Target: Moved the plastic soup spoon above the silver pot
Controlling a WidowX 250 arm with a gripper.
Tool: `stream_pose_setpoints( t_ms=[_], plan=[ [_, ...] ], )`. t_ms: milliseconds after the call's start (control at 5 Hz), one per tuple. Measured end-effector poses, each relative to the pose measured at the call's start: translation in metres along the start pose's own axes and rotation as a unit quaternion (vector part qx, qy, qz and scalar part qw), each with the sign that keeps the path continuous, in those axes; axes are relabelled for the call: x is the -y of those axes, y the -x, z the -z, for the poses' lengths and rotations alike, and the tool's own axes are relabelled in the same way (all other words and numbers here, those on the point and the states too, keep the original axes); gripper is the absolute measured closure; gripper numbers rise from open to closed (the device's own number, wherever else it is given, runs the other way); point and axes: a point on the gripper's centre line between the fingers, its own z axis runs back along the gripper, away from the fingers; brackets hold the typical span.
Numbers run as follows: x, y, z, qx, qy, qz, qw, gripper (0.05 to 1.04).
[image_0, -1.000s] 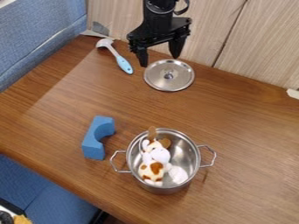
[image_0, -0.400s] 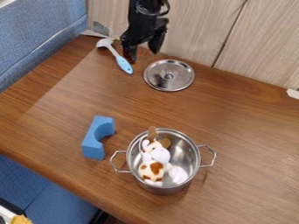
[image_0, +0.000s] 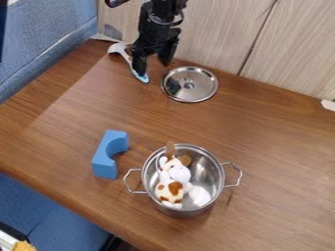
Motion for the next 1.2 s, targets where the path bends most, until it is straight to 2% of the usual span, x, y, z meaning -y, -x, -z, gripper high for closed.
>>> stream_pose_setpoints(
  t_ms=[200,400,600,800,1000,1200],
  plan=[
    [-0.008,-0.010,0.003,0.007,-0.008,-0.010,0.9999,0.082],
    [-0.018,-0.020,0.009,0.009,-0.019,-0.026,0.9994,0.139],
    [-0.017,-0.017,0.018,0.000,-0.024,-0.016,0.9996,0.419],
    [-0.017,-0.018,0.018,0.000,-0.022,-0.012,0.9997,0.721],
    [-0.015,-0.016,0.018,-0.003,-0.019,-0.009,0.9998,0.763],
    [-0.016,-0.011,0.020,-0.011,-0.014,-0.010,0.9998,0.763]
  ],
)
